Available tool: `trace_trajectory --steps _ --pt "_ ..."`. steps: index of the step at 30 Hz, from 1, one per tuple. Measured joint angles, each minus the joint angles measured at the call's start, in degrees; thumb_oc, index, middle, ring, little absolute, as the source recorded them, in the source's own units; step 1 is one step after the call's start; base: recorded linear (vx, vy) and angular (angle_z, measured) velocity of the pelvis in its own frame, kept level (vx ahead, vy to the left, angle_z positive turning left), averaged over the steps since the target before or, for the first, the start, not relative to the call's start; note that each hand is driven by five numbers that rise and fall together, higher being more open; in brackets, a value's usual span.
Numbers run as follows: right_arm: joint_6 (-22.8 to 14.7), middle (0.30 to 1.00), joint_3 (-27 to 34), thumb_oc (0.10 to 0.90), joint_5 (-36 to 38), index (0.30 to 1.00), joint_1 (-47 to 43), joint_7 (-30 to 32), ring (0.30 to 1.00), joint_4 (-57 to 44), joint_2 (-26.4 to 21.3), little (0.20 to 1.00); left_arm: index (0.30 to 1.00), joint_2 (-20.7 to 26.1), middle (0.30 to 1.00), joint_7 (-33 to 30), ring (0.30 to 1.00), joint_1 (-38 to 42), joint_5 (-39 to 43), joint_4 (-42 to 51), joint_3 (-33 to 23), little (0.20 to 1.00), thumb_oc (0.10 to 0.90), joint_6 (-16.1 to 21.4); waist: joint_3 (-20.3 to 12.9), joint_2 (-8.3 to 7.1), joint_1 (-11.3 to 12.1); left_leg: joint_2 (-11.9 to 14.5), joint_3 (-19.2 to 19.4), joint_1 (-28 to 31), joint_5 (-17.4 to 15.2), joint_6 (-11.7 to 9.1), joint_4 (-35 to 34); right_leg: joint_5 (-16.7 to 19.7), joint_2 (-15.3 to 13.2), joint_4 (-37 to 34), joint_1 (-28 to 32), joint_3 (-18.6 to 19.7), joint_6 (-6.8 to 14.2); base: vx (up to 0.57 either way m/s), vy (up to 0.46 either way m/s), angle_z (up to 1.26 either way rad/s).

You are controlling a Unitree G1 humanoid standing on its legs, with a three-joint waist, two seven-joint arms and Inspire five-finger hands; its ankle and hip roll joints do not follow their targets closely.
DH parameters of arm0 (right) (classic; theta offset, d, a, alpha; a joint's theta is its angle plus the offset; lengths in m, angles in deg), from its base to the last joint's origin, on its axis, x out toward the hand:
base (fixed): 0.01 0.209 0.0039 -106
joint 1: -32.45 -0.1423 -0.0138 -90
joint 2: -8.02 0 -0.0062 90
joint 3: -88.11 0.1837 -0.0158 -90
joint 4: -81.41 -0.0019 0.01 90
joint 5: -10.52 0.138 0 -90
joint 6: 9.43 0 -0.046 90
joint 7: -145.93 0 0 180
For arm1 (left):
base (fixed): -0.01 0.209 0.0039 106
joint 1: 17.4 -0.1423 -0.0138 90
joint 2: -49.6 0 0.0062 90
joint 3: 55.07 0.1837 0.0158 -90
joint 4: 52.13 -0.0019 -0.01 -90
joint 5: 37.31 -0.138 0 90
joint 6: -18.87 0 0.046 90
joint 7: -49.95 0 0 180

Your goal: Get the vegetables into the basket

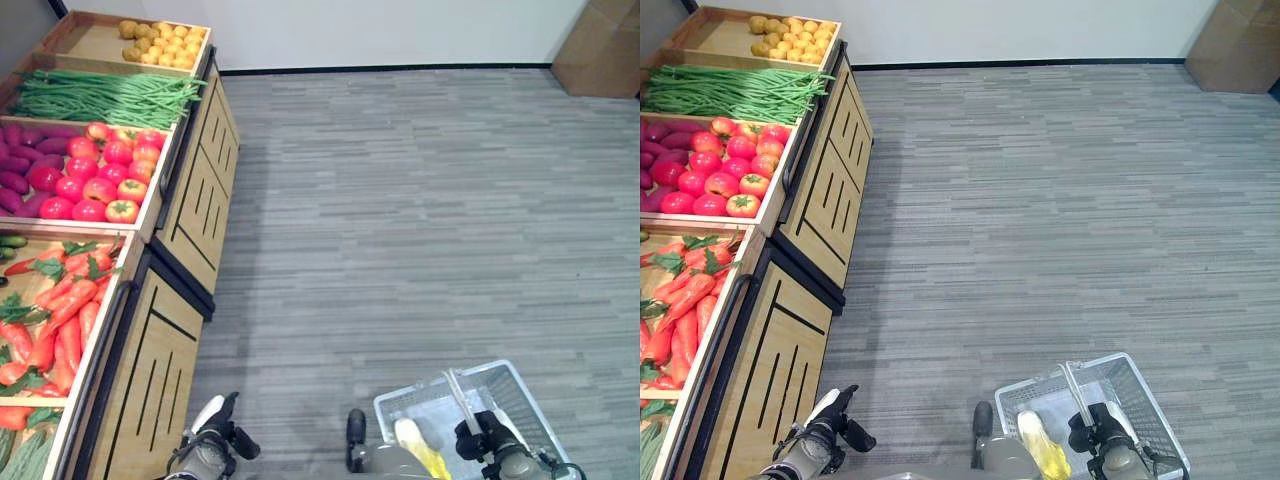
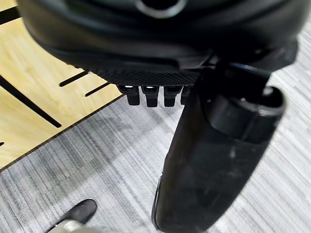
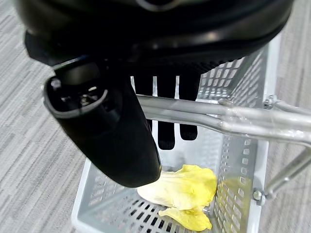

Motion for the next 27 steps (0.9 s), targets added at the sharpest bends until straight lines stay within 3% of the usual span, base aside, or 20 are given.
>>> trace_trajectory --steps 3,4,5,6,8,9,10,11,13,14,16,18,20,22,23,24,25,26,27 --pt "0.1 0.300 0.0 0.400 0.0 0.300 1.1 0.0 0.300 0.1 -0.1 0.300 1.000 0.0 1.000 0.0 1.000 0.4 0.2 -1.0 -0.1 1.000 0.900 -0.1 0.8 -0.98 0.4 -0.3 0.2 -6.0 -0.8 -0.4 8.0 -1.0 -0.6 -1.5 2.1 -2.0 -1.5 0.09 -0.095 0.47" --pt "0.1 0.300 0.1 0.400 0.1 0.300 1.7 0.0 0.300 0.4 -0.1 0.300 1.000 0.0 1.000 -0.3 1.000 0.8 0.8 -0.9 -0.6 1.000 0.900 0.3 1.1 -1.45 1.0 -1.3 1.6 -8.9 -3.1 0.3 6.2 -1.7 -1.2 -3.1 3.3 -3.4 -1.1 0.14 -0.024 0.67" --pt "0.0 0.300 0.2 0.400 0.1 0.300 2.0 0.0 0.300 0.5 -0.2 0.300 1.000 0.2 1.000 -0.8 1.000 1.7 1.1 -0.6 -0.6 1.000 0.900 0.4 1.3 -1.53 1.5 -2.0 3.4 -10.7 -3.2 1.0 1.6 -1.0 -1.4 -3.3 3.3 -4.4 -0.3 0.24 0.042 0.53" --pt "-0.1 0.300 0.2 0.400 0.1 0.300 0.4 0.0 0.300 0.6 0.4 0.300 1.000 0.9 1.000 -1.0 1.000 1.0 1.1 -1.0 -0.7 1.000 0.900 0.1 1.7 -1.42 2.0 -2.5 5.6 -13.0 -2.5 1.9 -4.6 -2.5 -1.0 -3.7 4.2 -4.8 -0.6 0.24 0.040 0.36" --pt "-0.6 0.300 0.1 0.400 0.0 0.300 0.2 0.3 0.300 -0.1 0.5 0.300 1.000 1.0 1.000 -1.0 1.000 1.5 0.9 -2.0 -0.6 1.000 0.900 0.0 2.0 -1.40 2.7 -3.0 9.6 -13.7 1.6 2.9 -17.9 -3.3 -0.9 -3.7 4.4 -5.3 0.3 0.30 0.132 -0.06" --pt "-0.8 0.300 -0.1 0.400 -0.1 0.300 -1.2 0.4 0.300 -0.2 0.8 0.300 1.000 1.1 1.000 -0.9 1.000 -0.4 0.8 -2.4 -0.6 1.000 0.900 -0.6 2.2 -0.65 4.3 -2.2 9.3 -15.3 6.4 2.6 -22.6 -3.8 0.5 -3.7 5.7 -3.4 0.6 0.38 0.191 -0.52" --pt "-1.1 0.300 -0.1 0.400 -0.2 0.300 -0.9 0.3 0.300 -0.2 0.8 0.300 1.000 1.0 1.000 -0.5 1.000 -1.4 0.8 -3.1 -0.6 1.000 0.900 -1.1 2.4 -0.58 4.4 -2.2 9.3 -15.3 7.9 3.0 -22.9 -3.8 0.6 -3.7 6.4 -3.0 0.7 0.41 0.268 -0.71" --pt "-1.2 0.300 0.0 0.400 -0.3 0.300 -0.2 0.3 0.300 -0.5 0.9 0.300 1.000 1.0 1.000 -0.1 1.000 -4.6 0.6 -3.2 -0.8 1.000 0.900 -1.4 2.3 -0.35 4.5 -1.9 9.8 -14.3 9.9 3.9 -23.4 -5.1 0.9 -3.7 8.3 -1.7 2.1 0.29 0.228 -0.44" --pt "-1.4 0.300 0.2 0.400 -0.5 0.300 1.2 0.4 0.300 -0.5 1.0 0.300 1.000 0.8 1.000 0.2 1.000 -6.8 -0.4 -3.6 -0.6 1.000 0.900 -1.7 2.2 -0.04 4.6 -2.0 11.1 -12.4 10.5 4.9 -24.3 -5.7 0.6 -3.4 10.2 -1.0 3.4 0.25 0.264 -0.28" --pt "-1.3 0.300 0.3 0.400 -0.5 0.300 2.4 0.5 0.300 0.5 1.4 0.300 1.000 0.7 1.000 0.4 1.000 -7.6 -0.5 -4.1 -0.6 1.000 0.900 -1.8 1.5 0.09 4.6 -3.1 12.5 -10.7 10.3 8.4 -24.3 -6.6 -0.7 -3.0 11.1 -0.6 4.7 0.17 0.213 -0.13" --pt "-1.1 0.300 0.3 0.400 -0.5 0.300 2.8 0.4 0.300 0.6 2.4 0.300 1.000 1.1 1.000 0.4 1.000 -7.4 -1.5 -3.9 -0.6 1.000 0.900 -1.9 1.1 -1.62 4.8 -5.9 14.2 -10.4 9.1 10.7 -24.2 -7.7 -4.0 -0.8 9.8 0.7 6.4 0.15 0.201 -0.15" --pt "-1.1 0.300 0.3 0.400 -0.6 0.300 2.7 0.3 0.300 0.4 2.8 0.300 1.000 1.4 1.000 0.4 1.000 -6.3 -1.5 -3.5 -0.5 1.000 0.900 -1.9 1.2 -1.81 4.5 -7.7 14.5 -9.7 7.9 12.1 -24.1 -7.7 -5.8 0.7 9.7 1.0 6.6 0.12 0.175 -0.03" --pt "-0.9 0.300 0.2 0.400 -0.6 0.300 0.5 0.3 0.300 0.6 4.2 0.300 1.000 3.7 1.000 0.0 1.000 -2.8 -1.5 -1.6 -0.2 1.000 0.900 -1.2 1.0 -2.66 5.1 -10.0 15.4 -9.1 5.7 14.0 -23.6 -8.9 -8.6 5.0 8.1 1.5 8.4 0.12 0.207 -0.08" --pt "-0.8 0.300 0.1 0.400 -0.6 0.300 -0.9 0.3 0.300 0.5 4.4 0.300 1.000 4.4 1.000 -0.2 1.000 -0.8 -1.5 -1.6 -0.1 1.000 0.900 -1.2 0.8 -3.05 5.6 -10.6 15.7 -8.3 4.5 14.4 -23.6 -9.3 -9.2 9.6 6.4 1.6 9.9 0.08 0.196 -0.16" --pt "-0.7 0.300 0.1 0.400 -0.6 0.300 -1.9 0.4 0.300 0.8 4.4 0.300 1.000 4.5 1.000 -0.2 1.000 -0.2 -1.4 -1.9 0.1 1.000 0.900 -1.3 0.7 -2.68 5.5 -10.3 15.8 -7.8 4.2 14.7 -23.7 -9.5 -9.3 14.8 3.9 2.0 10.2 0.15 0.182 -0.02" --pt "-1.0 0.300 0.0 0.400 -0.6 0.300 -2.9 0.5 0.300 0.9 4.3 0.300 1.000 4.8 1.000 0.0 1.000 0.7 -1.4 -2.3 0.7 1.000 0.900 -1.2 0.8 -2.77 5.2 -10.4 15.1 -7.0 3.1 15.7 -23.2 -9.4 -10.1 29.1 -2.0 4.1 10.5 0.19 0.147 0.26" --pt "-0.8 0.300 -0.2 0.400 -0.6 0.300 -2.5 0.4 0.300 0.2 4.3 0.300 1.000 4.9 1.000 0.3 1.000 0.9 -1.5 -2.6 1.3 1.000 0.900 -1.2 0.9 -3.38 4.3 -11.2 13.7 -5.9 2.3 16.8 -23.3 -8.3 -10.9 36.9 -5.3 6.2 11.3 0.32 0.076 0.70" --pt "-1.2 0.300 -0.2 0.400 -0.6 0.300 -1.6 0.3 0.300 -1.0 4.3 0.300 1.000 4.9 1.000 0.5 1.000 0.8 -1.5 -3.0 2.9 1.000 0.900 -1.4 0.8 -3.64 3.8 -12.0 11.8 -4.3 1.5 17.9 -23.9 -10.1 -11.2 41.1 -8.3 8.7 12.3 0.29 -0.023 0.64" --pt "-1.2 0.300 -0.4 0.400 -0.6 0.300 -1.5 0.2 0.300 -1.4 4.4 0.300 1.000 5.0 1.000 0.4 1.000 0.6 -1.5 -3.0 2.9 1.000 0.900 -1.5 0.9 -3.60 3.8 -12.2 11.2 -3.5 1.5 18.3 -24.2 -10.5 -11.2 39.2 -9.7 8.7 12.0 0.30 -0.095 0.51"
